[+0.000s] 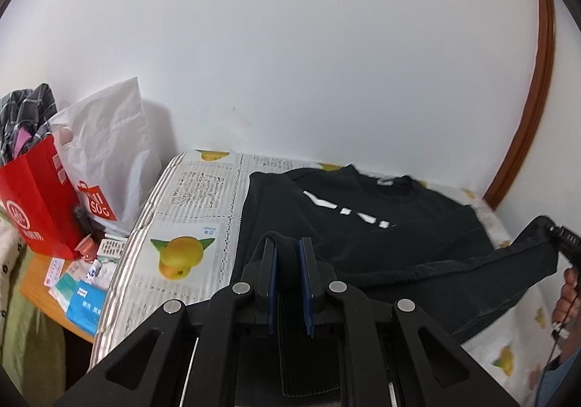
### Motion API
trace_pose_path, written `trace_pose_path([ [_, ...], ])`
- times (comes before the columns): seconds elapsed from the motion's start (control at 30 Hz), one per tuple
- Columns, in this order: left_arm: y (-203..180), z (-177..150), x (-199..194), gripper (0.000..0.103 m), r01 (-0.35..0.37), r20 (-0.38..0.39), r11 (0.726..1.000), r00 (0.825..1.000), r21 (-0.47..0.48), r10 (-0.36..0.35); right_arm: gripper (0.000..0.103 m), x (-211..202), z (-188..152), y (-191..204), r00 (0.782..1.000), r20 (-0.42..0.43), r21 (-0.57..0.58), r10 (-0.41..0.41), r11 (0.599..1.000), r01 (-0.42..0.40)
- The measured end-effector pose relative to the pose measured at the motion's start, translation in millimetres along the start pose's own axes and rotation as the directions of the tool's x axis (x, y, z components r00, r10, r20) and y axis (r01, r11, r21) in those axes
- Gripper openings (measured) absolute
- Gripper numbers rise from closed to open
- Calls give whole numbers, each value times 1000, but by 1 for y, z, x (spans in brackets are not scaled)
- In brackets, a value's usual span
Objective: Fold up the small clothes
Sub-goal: 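Lift the hem with both grippers, fold it toward the collar, and release, then grasp the new folded edge of the sweatshirt with both grippers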
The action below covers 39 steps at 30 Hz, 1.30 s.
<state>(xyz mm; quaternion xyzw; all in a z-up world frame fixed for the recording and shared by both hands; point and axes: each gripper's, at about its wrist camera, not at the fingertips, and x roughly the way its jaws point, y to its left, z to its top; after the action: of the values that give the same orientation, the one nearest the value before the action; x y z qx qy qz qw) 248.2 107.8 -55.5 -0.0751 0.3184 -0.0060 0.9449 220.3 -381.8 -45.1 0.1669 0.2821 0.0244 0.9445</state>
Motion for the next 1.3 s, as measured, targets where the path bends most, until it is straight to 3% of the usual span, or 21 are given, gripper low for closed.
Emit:
trace_pose_path([
  [0.3, 4, -10, 52, 12, -35, -84, 999, 996, 7, 36, 10, 73, -12, -6, 992, -99, -58, -76, 996, 71],
  [0.6, 7, -24, 66, 16, -45, -147, 999, 988, 20, 47, 18, 103, -29, -20, 967, -203, -82, -156, 986, 142],
  [0.67, 8, -25, 65, 16, -41, -154, 999, 987, 11, 42, 21, 98, -33, -18, 961, -211, -134, -178, 979, 152],
  [0.73, 8, -26, 65, 17, -40, -166, 999, 985, 7, 41, 34, 89, -37, -15, 957, -206, -182, -204, 969, 167],
  [0.83, 8, -28, 61, 19, -37, -176, 999, 984, 2, 37, 42, 70, -40, -19, 959, -200, -198, -199, 967, 159],
  [0.93, 10, -30, 53, 32, -34, -177, 999, 984, -6, 32, 49, 52, -41, -28, 963, -201, -172, -179, 974, 145],
  [1.0, 13, -32, 44, 46, -18, -178, 1000, 984, -15, 15, 49, 39, -43, -36, 963, -195, -161, -188, 974, 157],
  [1.1, 20, -43, 27, 49, -15, -174, 1000, 985, -11, 13, 49, 23, -49, -46, 955, -176, -180, -238, 962, 206],
  [1.3, 41, -74, 7, 55, -29, -189, 999, 982, -31, 23, 49, 7, -65, -73, 946, -209, -148, -249, 964, 221],
])
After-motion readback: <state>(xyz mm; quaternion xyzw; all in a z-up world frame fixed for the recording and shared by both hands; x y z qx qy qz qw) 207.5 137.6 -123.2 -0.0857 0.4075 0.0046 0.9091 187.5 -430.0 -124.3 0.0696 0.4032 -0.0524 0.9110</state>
